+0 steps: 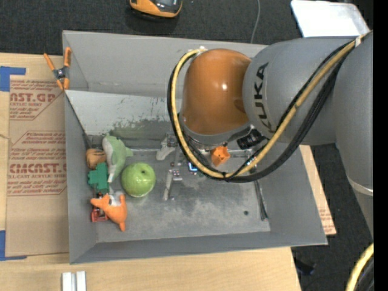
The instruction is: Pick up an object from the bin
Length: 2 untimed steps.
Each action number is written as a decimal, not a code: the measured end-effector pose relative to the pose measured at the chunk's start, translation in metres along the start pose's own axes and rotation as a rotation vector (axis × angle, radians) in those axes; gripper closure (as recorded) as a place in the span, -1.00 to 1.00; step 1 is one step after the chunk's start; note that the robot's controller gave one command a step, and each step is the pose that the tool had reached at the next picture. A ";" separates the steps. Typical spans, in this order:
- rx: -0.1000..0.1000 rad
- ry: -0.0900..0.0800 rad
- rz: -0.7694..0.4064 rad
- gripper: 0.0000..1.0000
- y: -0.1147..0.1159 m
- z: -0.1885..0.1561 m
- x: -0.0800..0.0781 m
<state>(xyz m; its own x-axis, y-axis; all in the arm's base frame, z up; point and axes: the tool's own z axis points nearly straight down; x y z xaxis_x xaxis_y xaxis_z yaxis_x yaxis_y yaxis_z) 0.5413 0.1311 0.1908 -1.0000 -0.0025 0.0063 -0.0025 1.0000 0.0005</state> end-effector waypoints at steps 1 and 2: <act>-0.001 -0.008 0.002 -1.00 -0.001 -0.005 -0.002; 0.000 -0.014 -0.104 -1.00 0.022 0.018 -0.007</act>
Offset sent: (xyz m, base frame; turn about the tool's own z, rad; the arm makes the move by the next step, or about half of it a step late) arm 0.0071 0.0526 -0.0527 -0.2354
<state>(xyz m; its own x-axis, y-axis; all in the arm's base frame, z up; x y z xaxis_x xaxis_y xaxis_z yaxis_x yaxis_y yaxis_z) 0.5477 0.1527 0.1727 -0.9943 -0.1064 -0.0081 -0.1064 0.9943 0.0000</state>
